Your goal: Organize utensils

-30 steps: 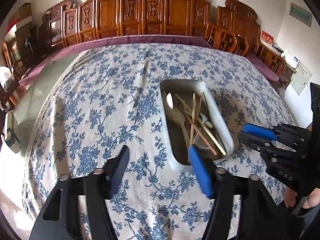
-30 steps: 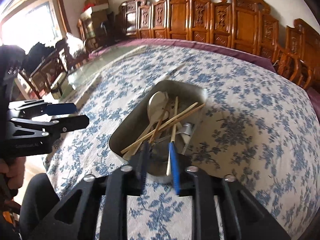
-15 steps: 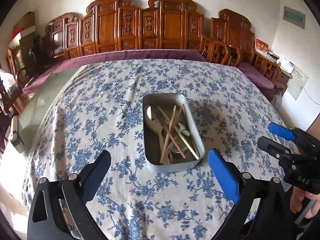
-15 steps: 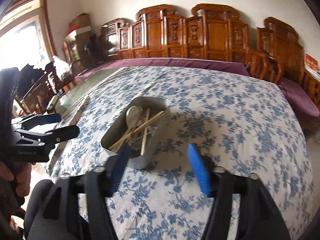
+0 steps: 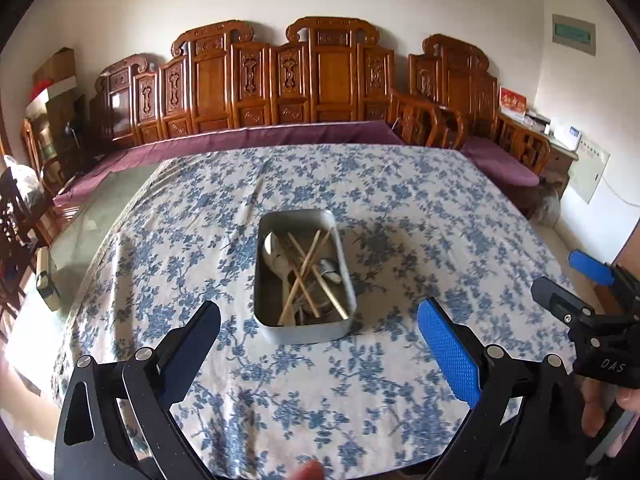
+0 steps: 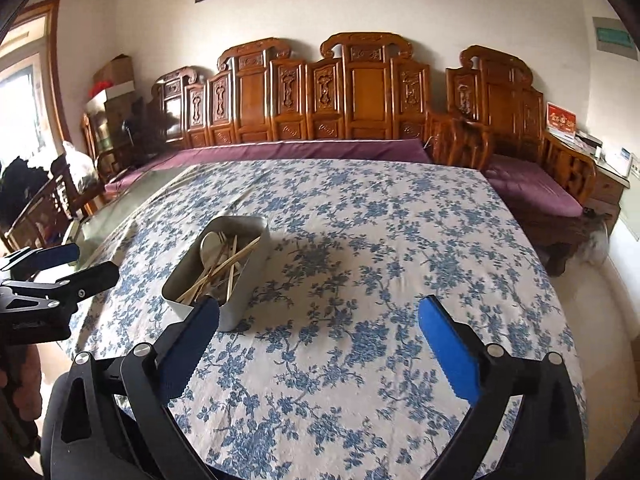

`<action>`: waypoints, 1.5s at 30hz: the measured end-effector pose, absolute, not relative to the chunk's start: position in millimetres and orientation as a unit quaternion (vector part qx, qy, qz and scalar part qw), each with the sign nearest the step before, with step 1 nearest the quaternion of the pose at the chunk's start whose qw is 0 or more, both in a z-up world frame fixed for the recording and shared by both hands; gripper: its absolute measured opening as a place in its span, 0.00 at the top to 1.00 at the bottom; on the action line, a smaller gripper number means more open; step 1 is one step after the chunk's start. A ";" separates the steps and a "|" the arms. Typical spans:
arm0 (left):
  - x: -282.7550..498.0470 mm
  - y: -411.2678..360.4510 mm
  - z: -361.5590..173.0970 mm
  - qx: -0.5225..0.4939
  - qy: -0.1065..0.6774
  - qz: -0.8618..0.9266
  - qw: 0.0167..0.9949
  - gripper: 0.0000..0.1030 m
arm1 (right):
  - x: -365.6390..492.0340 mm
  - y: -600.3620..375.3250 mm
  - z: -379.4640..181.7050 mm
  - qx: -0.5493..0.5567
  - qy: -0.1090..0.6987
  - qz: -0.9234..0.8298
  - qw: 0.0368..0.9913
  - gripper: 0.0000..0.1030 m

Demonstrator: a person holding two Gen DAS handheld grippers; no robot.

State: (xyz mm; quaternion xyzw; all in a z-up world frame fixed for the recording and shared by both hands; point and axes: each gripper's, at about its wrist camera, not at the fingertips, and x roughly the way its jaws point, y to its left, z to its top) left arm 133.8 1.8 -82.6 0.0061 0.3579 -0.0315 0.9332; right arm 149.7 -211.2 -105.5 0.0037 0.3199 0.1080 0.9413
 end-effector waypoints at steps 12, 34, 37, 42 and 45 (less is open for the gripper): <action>102.3 -23.5 -51.8 0.013 0.329 -0.043 0.943 0.08 | 120.3 -231.2 -82.2 0.011 0.295 0.087 0.952 0.03; 33.9 -14.4 32.7 0.006 0.225 -0.018 0.974 0.08 | 43.1 -222.6 17.7 0.017 0.167 0.091 0.982 0.03; 30.1 -11.5 35.3 0.001 0.222 -0.016 0.975 0.08 | 37.1 -220.2 23.4 0.016 0.161 0.091 0.983 0.03; 29.9 -5.2 33.7 -0.005 0.225 -0.014 0.974 0.08 | 32.7 -218.4 25.9 0.013 0.157 0.090 0.983 0.03; 30.8 -5.1 32.3 -0.004 0.227 -0.013 0.974 0.08 | 34.2 -218.6 25.3 0.013 0.159 0.088 0.983 0.03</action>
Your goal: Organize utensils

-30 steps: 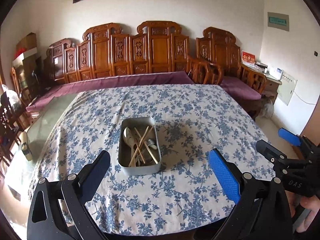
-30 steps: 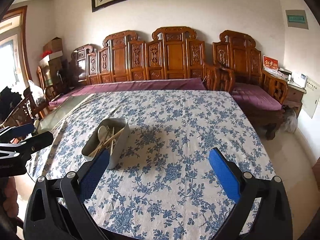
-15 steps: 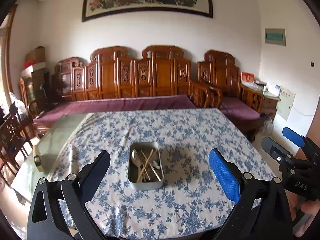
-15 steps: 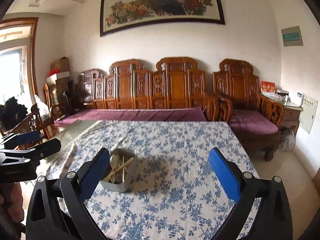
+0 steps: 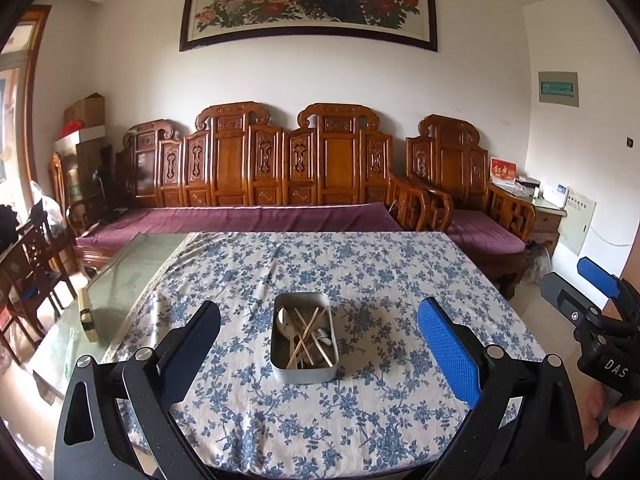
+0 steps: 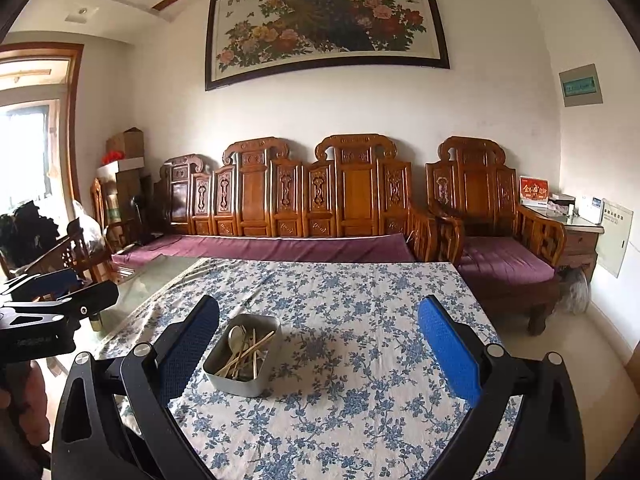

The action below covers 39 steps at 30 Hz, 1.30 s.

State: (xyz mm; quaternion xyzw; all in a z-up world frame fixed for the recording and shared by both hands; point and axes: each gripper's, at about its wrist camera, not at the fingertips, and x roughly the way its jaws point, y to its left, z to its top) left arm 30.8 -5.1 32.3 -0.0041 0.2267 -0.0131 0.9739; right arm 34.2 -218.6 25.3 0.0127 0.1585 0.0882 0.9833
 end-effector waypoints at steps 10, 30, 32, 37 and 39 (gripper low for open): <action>28.9 -4.7 34.4 -0.004 0.225 -0.015 0.974 0.08 | 39.5 -220.4 21.6 0.017 0.166 0.084 0.982 0.03; 25.5 -6.1 34.8 -0.004 0.223 -0.017 0.975 0.08 | 41.8 -219.1 19.4 0.016 0.167 0.086 0.982 0.03; 25.8 -6.2 34.5 -0.003 0.224 -0.017 0.975 0.08 | 42.2 -218.9 19.3 0.015 0.167 0.086 0.982 0.03; 25.4 -6.3 34.6 -0.003 0.224 -0.017 0.975 0.08 | 42.8 -216.8 18.4 0.014 0.167 0.087 0.982 0.03; 25.4 -6.5 34.6 -0.003 0.224 -0.017 0.975 0.08 | 42.9 -216.8 18.5 0.015 0.167 0.088 0.982 0.03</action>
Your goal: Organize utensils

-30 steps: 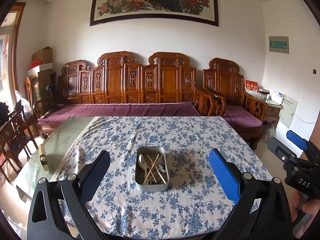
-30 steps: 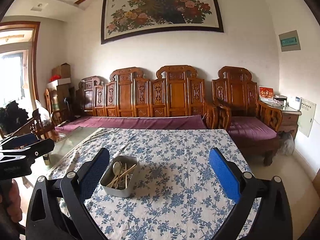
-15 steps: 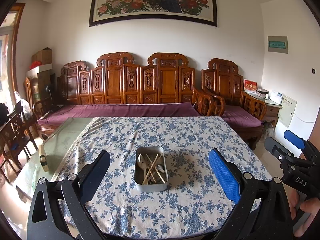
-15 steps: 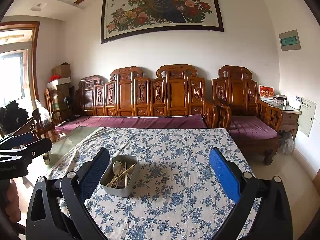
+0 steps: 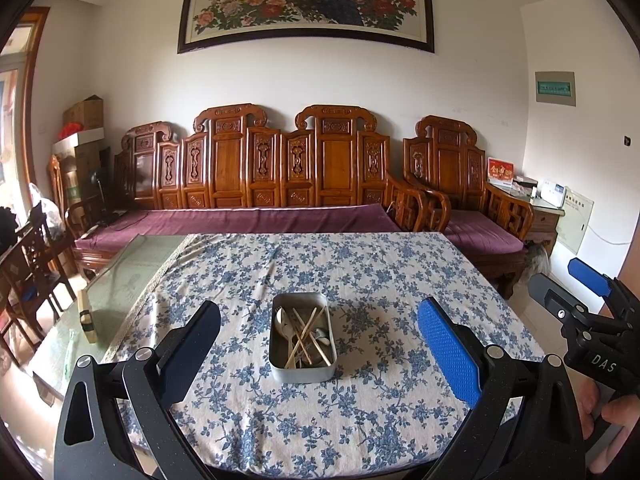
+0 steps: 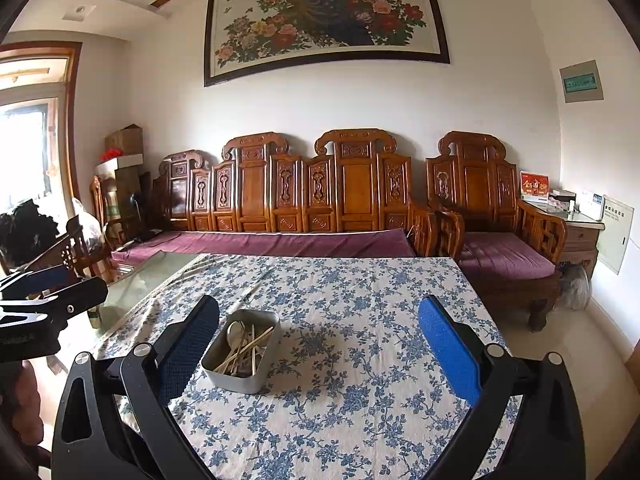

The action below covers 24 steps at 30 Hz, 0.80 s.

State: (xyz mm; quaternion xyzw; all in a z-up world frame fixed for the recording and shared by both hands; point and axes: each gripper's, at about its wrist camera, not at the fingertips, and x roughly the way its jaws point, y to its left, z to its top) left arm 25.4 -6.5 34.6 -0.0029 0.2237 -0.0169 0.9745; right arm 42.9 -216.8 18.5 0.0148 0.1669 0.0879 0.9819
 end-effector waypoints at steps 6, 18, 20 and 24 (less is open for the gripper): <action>25.3 -6.4 32.8 -0.001 0.225 -0.016 0.974 0.08 | 42.8 -216.8 18.4 0.015 0.167 0.087 0.982 0.03; 25.0 -6.3 32.0 -0.001 0.225 -0.017 0.974 0.08 | 42.7 -216.4 18.3 0.014 0.168 0.088 0.982 0.03; 25.1 -6.5 32.2 -0.001 0.225 -0.016 0.974 0.08 | 42.9 -216.4 18.1 0.014 0.168 0.088 0.982 0.03; 25.0 -6.7 32.5 -0.001 0.225 -0.017 0.974 0.08 | 42.7 -216.3 18.6 0.014 0.168 0.087 0.982 0.03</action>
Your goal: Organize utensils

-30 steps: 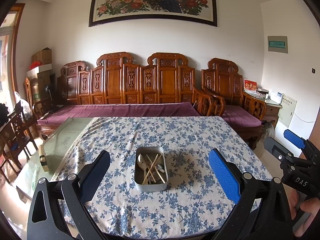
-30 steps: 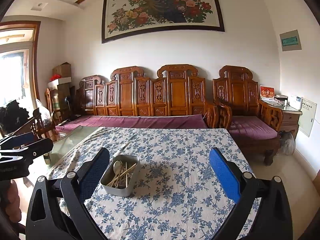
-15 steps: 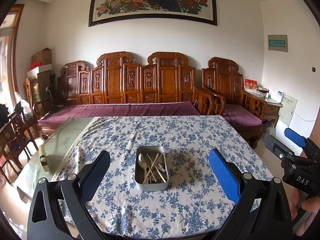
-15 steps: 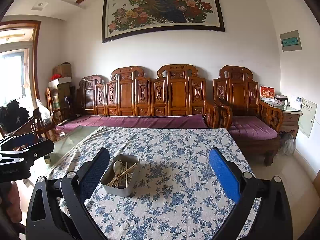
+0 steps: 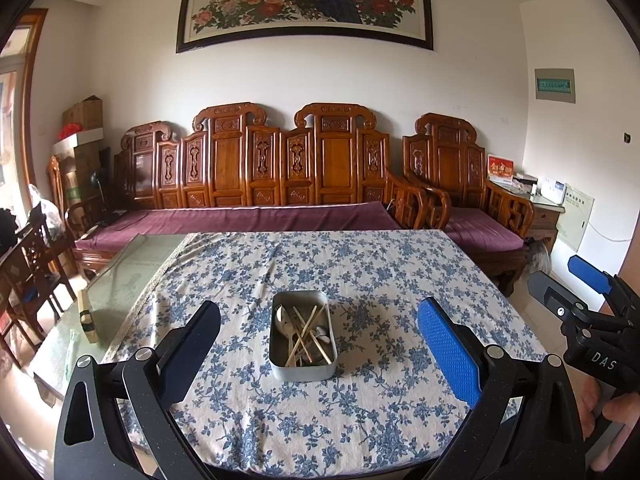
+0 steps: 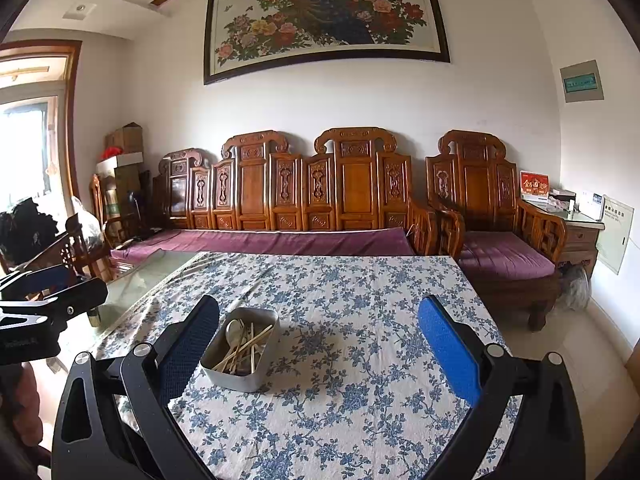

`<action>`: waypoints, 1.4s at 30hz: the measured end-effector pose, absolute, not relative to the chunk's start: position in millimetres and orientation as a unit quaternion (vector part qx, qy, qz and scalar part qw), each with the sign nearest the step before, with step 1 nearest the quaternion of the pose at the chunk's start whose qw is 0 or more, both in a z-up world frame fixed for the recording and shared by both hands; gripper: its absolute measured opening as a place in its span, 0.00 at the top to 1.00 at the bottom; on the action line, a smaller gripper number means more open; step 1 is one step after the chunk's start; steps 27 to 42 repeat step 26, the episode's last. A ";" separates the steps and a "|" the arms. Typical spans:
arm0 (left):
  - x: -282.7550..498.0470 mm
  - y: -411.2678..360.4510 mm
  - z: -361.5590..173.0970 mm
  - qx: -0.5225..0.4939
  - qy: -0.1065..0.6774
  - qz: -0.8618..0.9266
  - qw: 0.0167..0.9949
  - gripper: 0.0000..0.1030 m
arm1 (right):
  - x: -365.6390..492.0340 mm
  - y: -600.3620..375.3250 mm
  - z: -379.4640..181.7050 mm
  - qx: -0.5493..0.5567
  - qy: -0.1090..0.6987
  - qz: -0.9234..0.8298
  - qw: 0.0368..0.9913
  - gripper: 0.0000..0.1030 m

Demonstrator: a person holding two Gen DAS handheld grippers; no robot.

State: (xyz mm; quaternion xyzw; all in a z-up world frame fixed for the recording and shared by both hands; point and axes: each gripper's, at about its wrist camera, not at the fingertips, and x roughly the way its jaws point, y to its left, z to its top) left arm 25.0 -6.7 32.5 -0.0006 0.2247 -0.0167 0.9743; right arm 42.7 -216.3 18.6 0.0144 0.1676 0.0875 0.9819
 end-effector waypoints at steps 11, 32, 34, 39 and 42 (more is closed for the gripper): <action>24.0 -7.0 31.5 0.000 0.224 -0.018 0.974 0.08 | 42.8 -215.9 17.8 0.014 0.167 0.088 0.982 0.03; 23.8 -7.2 31.5 0.000 0.224 -0.020 0.974 0.08 | 43.7 -216.6 16.3 0.014 0.168 0.089 0.982 0.03; 23.8 -7.2 31.5 0.000 0.224 -0.020 0.974 0.08 | 43.7 -216.6 16.3 0.014 0.168 0.089 0.982 0.03; 23.8 -7.2 31.5 0.000 0.224 -0.020 0.974 0.08 | 43.7 -216.6 16.3 0.014 0.168 0.089 0.982 0.03; 23.8 -7.2 31.5 0.000 0.224 -0.020 0.974 0.08 | 43.7 -216.6 16.3 0.014 0.168 0.089 0.982 0.03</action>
